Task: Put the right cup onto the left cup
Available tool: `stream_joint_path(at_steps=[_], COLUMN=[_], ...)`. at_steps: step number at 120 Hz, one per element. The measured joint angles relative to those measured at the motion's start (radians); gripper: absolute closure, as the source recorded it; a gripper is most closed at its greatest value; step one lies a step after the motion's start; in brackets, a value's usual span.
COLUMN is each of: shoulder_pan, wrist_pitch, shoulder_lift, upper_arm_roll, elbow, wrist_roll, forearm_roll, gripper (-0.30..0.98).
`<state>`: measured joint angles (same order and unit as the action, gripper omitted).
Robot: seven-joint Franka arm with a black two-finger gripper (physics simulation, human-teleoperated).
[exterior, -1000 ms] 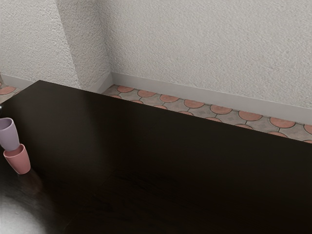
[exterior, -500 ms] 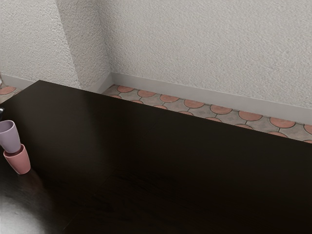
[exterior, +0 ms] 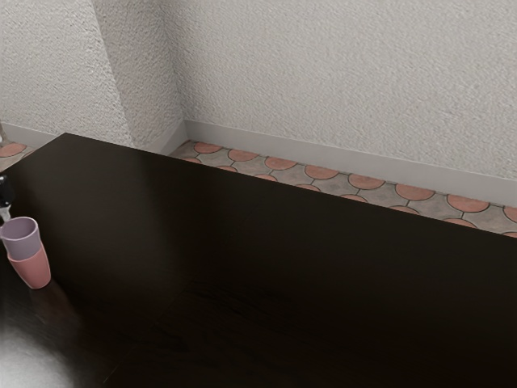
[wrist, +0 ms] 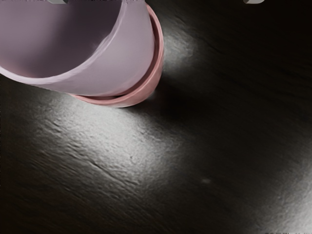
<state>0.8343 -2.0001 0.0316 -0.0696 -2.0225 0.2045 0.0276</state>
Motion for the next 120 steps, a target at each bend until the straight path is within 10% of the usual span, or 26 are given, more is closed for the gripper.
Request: stream_joint_path(at_steps=[42,76,120], shoulder_pan=[-0.023,-0.257,-0.913], wrist_pitch=[0.036,0.125,0.271], shoulder_lift=[-0.024,-0.06,-0.094], upper_arm_roll=[-0.001,0.191,0.328], elbow=[0.0,0.054,0.149], wrist_roll=[0.004,0.006,0.002], forearm_roll=[0.014,0.021,0.014], gripper=[0.04,0.01,0.0])
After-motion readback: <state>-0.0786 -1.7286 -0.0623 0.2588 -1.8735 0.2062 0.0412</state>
